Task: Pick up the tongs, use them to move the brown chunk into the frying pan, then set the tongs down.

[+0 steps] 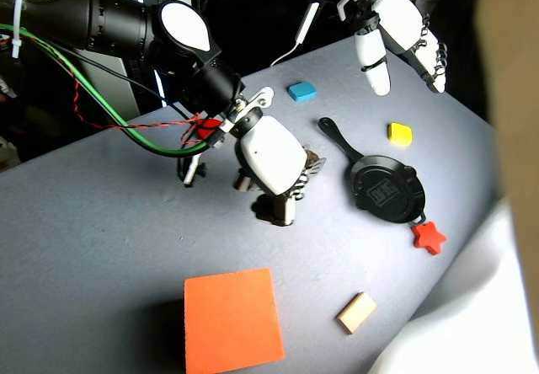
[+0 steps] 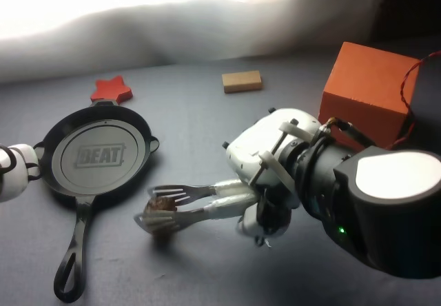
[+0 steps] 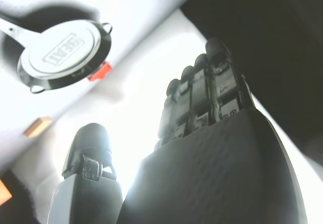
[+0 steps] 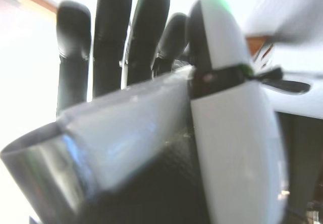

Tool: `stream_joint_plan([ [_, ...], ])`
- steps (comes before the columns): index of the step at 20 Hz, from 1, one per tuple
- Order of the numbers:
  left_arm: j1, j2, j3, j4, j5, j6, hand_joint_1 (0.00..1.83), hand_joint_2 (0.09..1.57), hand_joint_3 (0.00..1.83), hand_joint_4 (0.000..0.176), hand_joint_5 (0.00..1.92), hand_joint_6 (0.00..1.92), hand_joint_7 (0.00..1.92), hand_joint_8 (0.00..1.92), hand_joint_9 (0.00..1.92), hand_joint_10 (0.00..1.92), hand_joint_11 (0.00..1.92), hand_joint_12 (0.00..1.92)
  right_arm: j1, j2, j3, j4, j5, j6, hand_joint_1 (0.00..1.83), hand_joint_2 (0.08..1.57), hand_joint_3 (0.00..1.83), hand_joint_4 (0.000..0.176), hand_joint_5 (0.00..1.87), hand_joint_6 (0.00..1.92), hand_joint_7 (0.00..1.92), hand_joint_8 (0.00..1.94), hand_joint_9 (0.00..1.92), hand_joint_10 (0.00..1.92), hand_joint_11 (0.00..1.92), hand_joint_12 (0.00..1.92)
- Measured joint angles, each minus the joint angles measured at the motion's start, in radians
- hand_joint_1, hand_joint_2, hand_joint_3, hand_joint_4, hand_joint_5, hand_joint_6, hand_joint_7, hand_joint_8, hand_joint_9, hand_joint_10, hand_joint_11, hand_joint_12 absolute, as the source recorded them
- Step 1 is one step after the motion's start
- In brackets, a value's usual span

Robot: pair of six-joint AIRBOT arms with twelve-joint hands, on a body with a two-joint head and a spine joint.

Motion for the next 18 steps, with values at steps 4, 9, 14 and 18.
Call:
stream_joint_plan([
  [4, 0.000, 0.000, 0.000, -0.001, 0.006, 0.000, 0.09, 1.32, 0.00, 0.000, 0.06, 0.00, 0.10, 0.00, 0.11, 0.00, 0.00, 0.56, 0.000, 0.013, -0.011, -0.010, 0.003, 0.000, 0.58, 1.55, 0.01, 0.176, 1.44, 1.92, 1.68, 1.92, 1.79, 1.92, 1.79, 1.92],
  [9, 0.000, -0.001, 0.000, -0.001, 0.013, 0.002, 0.03, 1.32, 0.00, 0.000, 0.05, 0.00, 0.09, 0.00, 0.11, 0.00, 0.00, 0.58, 0.010, 0.033, -0.036, -0.013, 0.011, -0.016, 0.62, 1.54, 0.00, 0.176, 1.42, 1.92, 1.67, 1.94, 1.78, 1.92, 1.76, 1.92],
  [14, 0.000, -0.001, 0.002, 0.000, 0.047, 0.004, 0.06, 1.32, 0.00, 0.000, 0.06, 0.01, 0.09, 0.01, 0.11, 0.01, 0.00, 0.55, 0.108, 0.010, 0.058, -0.142, 0.144, 0.031, 0.64, 1.54, 0.00, 0.176, 1.40, 1.92, 1.65, 1.94, 1.76, 1.92, 1.74, 1.92],
  [18, 0.000, -0.001, 0.004, 0.007, 0.052, 0.008, 0.07, 1.32, 0.00, 0.000, 0.05, 0.01, 0.10, 0.00, 0.10, 0.00, 0.00, 0.53, 0.111, -0.078, 0.210, -0.214, 0.240, 0.041, 0.67, 1.53, 0.00, 0.176, 1.39, 1.92, 1.65, 1.94, 1.77, 1.92, 1.74, 1.92],
])
